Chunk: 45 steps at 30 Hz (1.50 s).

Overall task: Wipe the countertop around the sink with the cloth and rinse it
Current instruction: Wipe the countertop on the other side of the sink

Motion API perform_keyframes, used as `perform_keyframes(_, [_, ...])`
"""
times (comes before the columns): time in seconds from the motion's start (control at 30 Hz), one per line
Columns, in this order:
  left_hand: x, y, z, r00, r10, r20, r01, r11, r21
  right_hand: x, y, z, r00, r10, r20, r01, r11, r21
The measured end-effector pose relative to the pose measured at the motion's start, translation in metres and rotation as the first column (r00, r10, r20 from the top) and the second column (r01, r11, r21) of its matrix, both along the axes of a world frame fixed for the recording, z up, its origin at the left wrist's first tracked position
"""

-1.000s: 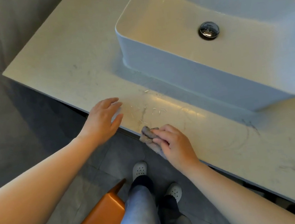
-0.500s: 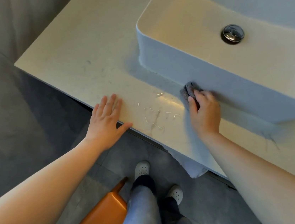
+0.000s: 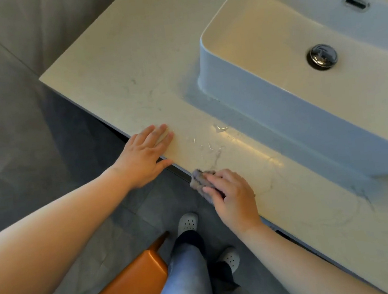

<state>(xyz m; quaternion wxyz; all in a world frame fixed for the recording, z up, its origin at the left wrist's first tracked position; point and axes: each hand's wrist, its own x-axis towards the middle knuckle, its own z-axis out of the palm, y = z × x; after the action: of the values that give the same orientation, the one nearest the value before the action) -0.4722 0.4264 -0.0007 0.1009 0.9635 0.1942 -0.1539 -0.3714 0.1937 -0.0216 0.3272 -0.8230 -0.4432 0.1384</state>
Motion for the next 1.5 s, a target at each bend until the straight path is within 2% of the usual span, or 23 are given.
perform_keyframes(0.07, [0.001, -0.001, 0.002, 1.0, -0.002, -0.001, 0.002, 1.0, 0.01, -0.003, -0.001, 0.009, 0.994, 0.024, -0.11, -0.021, 1.0, 0.023])
perform_keyframes(0.2, [0.002, -0.015, 0.0, 0.999, 0.043, -0.006, -0.043, 0.999, 0.017, 0.024, 0.01, 0.032, 0.964, -0.202, -0.174, 0.223, 0.968, 0.111])
perform_keyframes(0.37, [0.004, -0.017, -0.005, 0.999, 0.051, -0.004, -0.051, 0.998, 0.031, 0.102, 0.042, 0.029, 0.931, -0.363, 0.034, 0.359, 0.929, 0.095])
perform_keyframes(0.53, [0.001, -0.015, -0.01, 0.999, 0.046, 0.019, -0.046, 0.998, 0.03, 0.115, 0.058, 0.01, 0.893, -0.398, 0.212, 0.399, 0.916, 0.037])
perform_keyframes(0.73, [-0.002, -0.01, -0.015, 0.998, 0.019, 0.058, -0.019, 1.0, 0.003, 0.105, 0.074, -0.006, 0.865, -0.454, 0.214, 0.447, 0.891, 0.084])
perform_keyframes(0.83, [-0.005, -0.007, -0.012, 0.996, 0.021, 0.087, -0.018, 0.999, -0.029, 0.103, 0.077, -0.005, 0.871, -0.437, 0.223, 0.436, 0.898, 0.06])
perform_keyframes(0.93, [-0.004, -0.002, -0.003, 0.984, 0.073, 0.16, -0.052, 0.99, -0.132, 0.089, 0.076, -0.002, 0.916, -0.346, 0.202, 0.349, 0.937, 0.02])
perform_keyframes(1.0, [-0.007, 0.003, -0.001, 0.958, 0.165, 0.234, -0.132, 0.98, -0.148, 0.07, 0.073, -0.003, 0.94, -0.287, 0.183, 0.289, 0.957, 0.014])
perform_keyframes(1.07, [-0.012, 0.011, -0.002, 0.929, 0.263, 0.261, -0.245, 0.964, -0.1, 0.049, 0.069, -0.006, 0.957, -0.228, 0.18, 0.231, 0.973, 0.006])
perform_keyframes(1.13, [-0.017, 0.021, -0.004, 0.917, 0.337, 0.212, -0.328, 0.942, -0.077, 0.029, 0.064, -0.009, 0.971, -0.163, 0.176, 0.167, 0.986, -0.008])
perform_keyframes(1.23, [-0.021, 0.029, -0.005, 0.922, 0.364, 0.13, -0.358, 0.931, -0.068, 0.006, 0.058, -0.007, 0.988, -0.031, 0.149, 0.033, 0.999, -0.009])
perform_keyframes(1.33, [-0.019, 0.028, -0.004, 0.913, 0.39, 0.115, -0.379, 0.919, -0.107, -0.002, 0.059, 0.001, 0.996, 0.088, 0.005, -0.088, 0.996, 0.009])
perform_keyframes(1.43, [-0.014, 0.028, 0.0, 0.908, 0.412, 0.076, -0.404, 0.909, -0.1, 0.008, 0.059, 0.018, 0.974, 0.002, -0.226, 0.016, 0.997, 0.077])
perform_keyframes(1.5, [-0.011, 0.029, 0.002, 0.907, 0.419, 0.044, -0.414, 0.906, -0.083, 0.029, 0.062, 0.029, 0.968, -0.122, -0.218, 0.153, 0.979, 0.134])
